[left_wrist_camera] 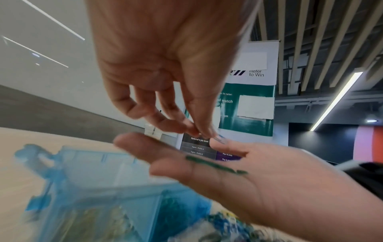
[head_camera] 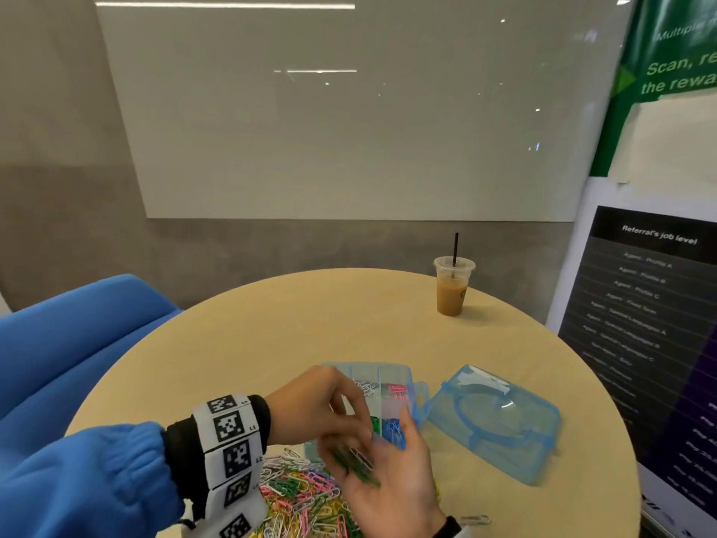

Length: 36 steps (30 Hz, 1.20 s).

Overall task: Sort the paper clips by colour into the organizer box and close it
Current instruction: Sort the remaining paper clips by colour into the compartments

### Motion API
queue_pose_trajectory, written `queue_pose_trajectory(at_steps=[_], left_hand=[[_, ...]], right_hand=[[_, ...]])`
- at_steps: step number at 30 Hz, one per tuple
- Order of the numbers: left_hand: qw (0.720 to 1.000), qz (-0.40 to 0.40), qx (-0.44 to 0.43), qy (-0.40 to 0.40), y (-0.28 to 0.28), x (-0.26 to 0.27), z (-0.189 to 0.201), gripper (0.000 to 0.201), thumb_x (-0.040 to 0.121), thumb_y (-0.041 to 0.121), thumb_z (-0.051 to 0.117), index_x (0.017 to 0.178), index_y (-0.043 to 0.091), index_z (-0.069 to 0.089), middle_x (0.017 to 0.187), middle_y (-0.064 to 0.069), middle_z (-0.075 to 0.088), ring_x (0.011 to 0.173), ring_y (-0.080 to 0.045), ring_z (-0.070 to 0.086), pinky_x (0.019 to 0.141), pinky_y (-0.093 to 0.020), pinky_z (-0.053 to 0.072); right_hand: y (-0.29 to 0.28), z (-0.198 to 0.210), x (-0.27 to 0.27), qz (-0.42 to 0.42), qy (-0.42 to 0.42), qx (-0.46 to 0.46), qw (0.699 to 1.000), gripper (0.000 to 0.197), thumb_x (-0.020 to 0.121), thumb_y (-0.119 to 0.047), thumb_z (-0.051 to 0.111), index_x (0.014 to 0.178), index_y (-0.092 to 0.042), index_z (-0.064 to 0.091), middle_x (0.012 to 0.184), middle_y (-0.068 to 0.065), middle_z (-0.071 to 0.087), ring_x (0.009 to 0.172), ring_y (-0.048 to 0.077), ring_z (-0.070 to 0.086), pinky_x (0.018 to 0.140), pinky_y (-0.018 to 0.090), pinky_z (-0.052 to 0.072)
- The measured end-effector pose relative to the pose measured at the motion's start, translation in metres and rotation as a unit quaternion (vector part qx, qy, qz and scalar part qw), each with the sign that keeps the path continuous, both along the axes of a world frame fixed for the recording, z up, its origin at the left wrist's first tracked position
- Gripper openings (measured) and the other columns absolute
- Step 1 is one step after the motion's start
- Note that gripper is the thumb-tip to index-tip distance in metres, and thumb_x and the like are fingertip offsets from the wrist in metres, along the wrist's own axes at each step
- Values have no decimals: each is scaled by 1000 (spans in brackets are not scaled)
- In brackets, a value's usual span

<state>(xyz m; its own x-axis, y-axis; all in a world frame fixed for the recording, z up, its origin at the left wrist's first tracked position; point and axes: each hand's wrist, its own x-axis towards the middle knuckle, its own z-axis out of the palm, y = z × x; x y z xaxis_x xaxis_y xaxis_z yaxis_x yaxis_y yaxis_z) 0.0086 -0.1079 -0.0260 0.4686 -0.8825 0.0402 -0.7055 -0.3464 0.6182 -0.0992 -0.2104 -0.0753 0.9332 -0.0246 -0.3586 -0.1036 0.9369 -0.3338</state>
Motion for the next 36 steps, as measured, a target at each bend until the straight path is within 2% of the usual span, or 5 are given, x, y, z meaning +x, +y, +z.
queue_pose_trajectory(at_steps=[6,11,20,30,36], left_hand=[[997,61,3,-47,-31,11,16,13,83,35,75,88,23,77,70,23,67,66,-2,63,65,-19,51],[993,28,72,-90,-46,13,23,25,85,41,71,103,25,75,110,6,69,71,2,57,71,-21,47],[985,-78,129,-78,-5,3,6,14,85,32,73,94,22,74,93,18,55,75,-2,53,76,-26,50],[992,-54,111,-41,0,1,1,16,83,39,74,89,24,71,90,-3,70,78,-15,63,74,-32,53],[995,-21,79,-56,0,17,19,7,92,31,66,89,26,68,91,13,69,77,-2,62,74,-19,51]], right_hand=[[-2,-1,0,24,26,-22,999,94,87,-70,40,124,16,49,117,35,62,101,51,63,87,49,49],[-6,-2,-1,23,32,-26,999,96,86,-72,39,125,15,49,119,33,62,110,48,61,92,49,49],[-4,-2,-4,-13,-4,-8,1000,93,88,-68,38,121,18,56,115,32,59,96,39,58,116,47,29],[-2,-2,-4,-4,-10,-8,1000,88,89,-63,42,123,17,54,106,32,63,93,40,61,108,48,37],[-3,-2,-2,-2,7,8,1000,85,90,-62,42,125,15,51,124,39,56,114,44,57,106,49,39]])
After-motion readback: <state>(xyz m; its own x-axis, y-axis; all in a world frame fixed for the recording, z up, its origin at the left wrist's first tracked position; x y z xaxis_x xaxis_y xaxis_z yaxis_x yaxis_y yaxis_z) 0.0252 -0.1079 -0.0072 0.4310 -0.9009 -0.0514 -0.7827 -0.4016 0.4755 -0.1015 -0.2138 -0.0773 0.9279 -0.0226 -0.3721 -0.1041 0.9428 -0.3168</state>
